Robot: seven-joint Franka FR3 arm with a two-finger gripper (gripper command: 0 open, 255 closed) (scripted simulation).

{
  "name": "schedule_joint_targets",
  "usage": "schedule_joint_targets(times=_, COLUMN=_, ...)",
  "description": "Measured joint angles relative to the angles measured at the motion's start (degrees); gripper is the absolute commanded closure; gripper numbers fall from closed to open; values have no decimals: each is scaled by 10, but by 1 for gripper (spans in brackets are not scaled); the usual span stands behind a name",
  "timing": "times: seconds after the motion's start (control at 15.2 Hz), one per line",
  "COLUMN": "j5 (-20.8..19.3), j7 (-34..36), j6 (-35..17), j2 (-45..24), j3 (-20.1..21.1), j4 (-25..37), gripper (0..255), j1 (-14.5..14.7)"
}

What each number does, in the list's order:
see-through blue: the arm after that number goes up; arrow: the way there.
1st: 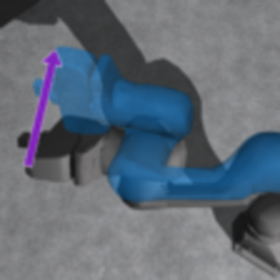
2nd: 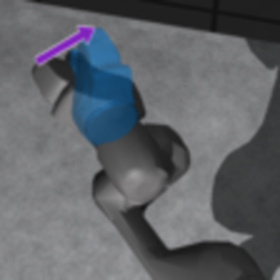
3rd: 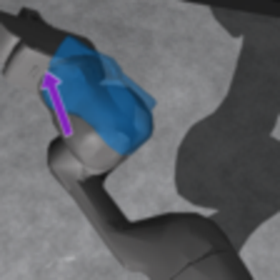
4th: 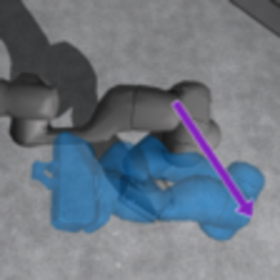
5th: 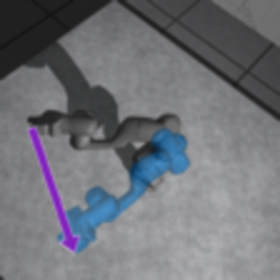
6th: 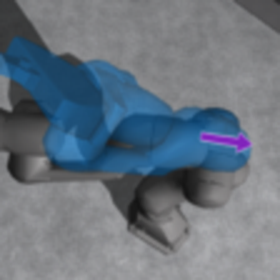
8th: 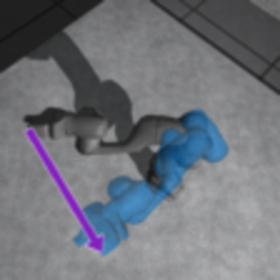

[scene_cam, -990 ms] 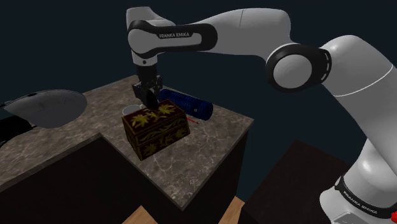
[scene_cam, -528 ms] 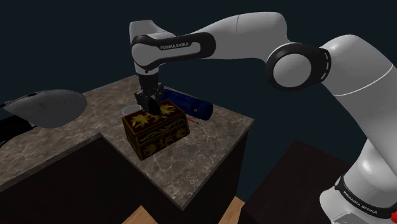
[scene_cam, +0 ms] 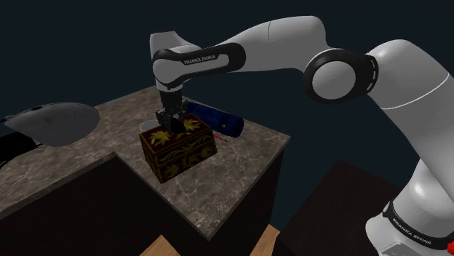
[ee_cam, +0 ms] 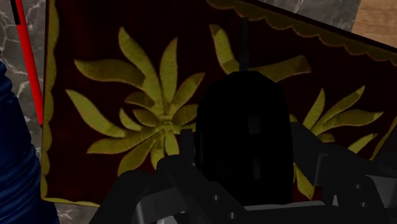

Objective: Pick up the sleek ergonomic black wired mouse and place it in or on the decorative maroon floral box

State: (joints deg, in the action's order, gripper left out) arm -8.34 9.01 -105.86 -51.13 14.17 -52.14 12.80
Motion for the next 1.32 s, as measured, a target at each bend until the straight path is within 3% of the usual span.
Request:
schedule_joint_targets(times=0.13, j5=0, j7=0, j6=0, j2=0, j3=0, j4=0, gripper=255, j1=0)
schedule_joint_targets(times=0.2, j5=0, j7=0, j6=0, j2=0, j3=0, j4=-1, gripper=0, j1=0)
schedule_joint_targets(times=0.59, j5=0, j7=0, j6=0, j2=0, j3=0, j4=0, gripper=0, j1=0)
schedule_joint_targets(times=0.86, j5=1, j7=-3, j6=59, j2=-1, j3=0, j4=62, gripper=0, j1=6)
schedule_joint_targets(times=1.32, j5=2, j7=-4, j6=70, j2=3, j3=1, j4=69, gripper=0, j1=6)
